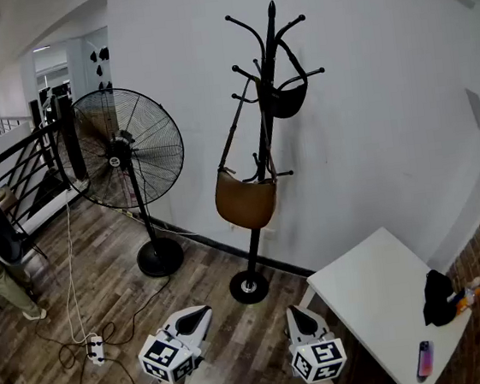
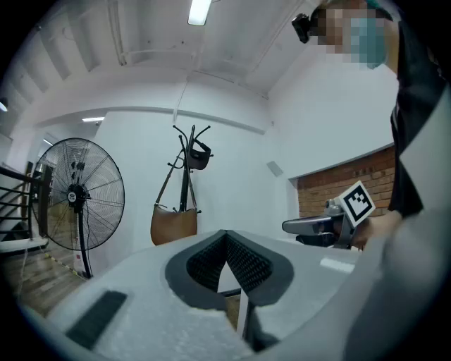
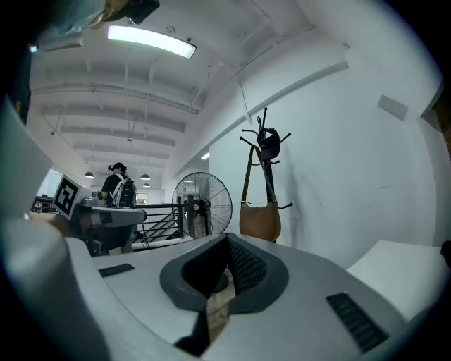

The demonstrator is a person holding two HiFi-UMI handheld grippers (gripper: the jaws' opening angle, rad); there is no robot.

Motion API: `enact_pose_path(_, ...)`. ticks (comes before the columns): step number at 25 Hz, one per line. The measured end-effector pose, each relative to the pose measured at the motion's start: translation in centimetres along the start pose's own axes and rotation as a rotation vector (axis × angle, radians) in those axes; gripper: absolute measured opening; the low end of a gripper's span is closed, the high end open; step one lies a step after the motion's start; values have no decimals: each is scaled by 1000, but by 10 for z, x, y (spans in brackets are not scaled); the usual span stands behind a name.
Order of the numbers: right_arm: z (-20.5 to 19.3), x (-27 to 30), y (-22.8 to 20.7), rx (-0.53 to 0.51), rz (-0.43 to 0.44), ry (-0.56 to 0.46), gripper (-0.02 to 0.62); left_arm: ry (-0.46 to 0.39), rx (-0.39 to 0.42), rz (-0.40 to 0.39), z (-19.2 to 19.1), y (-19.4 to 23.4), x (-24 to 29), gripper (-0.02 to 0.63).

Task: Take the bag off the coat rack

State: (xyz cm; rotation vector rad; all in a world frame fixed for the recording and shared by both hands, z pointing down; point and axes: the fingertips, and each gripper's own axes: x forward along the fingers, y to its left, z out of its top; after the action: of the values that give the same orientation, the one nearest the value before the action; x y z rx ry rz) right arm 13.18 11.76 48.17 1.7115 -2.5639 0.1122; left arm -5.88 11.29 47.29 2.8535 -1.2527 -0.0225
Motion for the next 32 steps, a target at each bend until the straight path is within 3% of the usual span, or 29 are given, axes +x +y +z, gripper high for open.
enact_pose_path(6,-1,0,-16,0,26,-7,-2,-14,-5,15,1,-16,15,6)
enact_pose_path(14,3,3,-27,9,44,-46,0,-22,23,99,-4,-16,13,9)
enact_pose_path(15,2,6,-30,2,38,-45,29,-19,20,101,-6,-15,14,11)
enact_pose_path(17,1,12,-33,-2,28,-44,77,-10,2,95,-11,-12,17,185)
enact_pose_path(18,0,15,-35,-1,23,-41,102,-8,-7,91,-14,-11,20,198)
enact_pose_path(21,-2,32,-42,4,17,-25,163,4,-28,90,-25,0,32,202)
enact_pose_path(26,5,56,-44,-5,-17,-23,167,24,-42,92,-14,26,45,213)
enact_pose_path(32,20,110,-53,-17,-63,-27,172,-11,-18,47,-6,82,83,213)
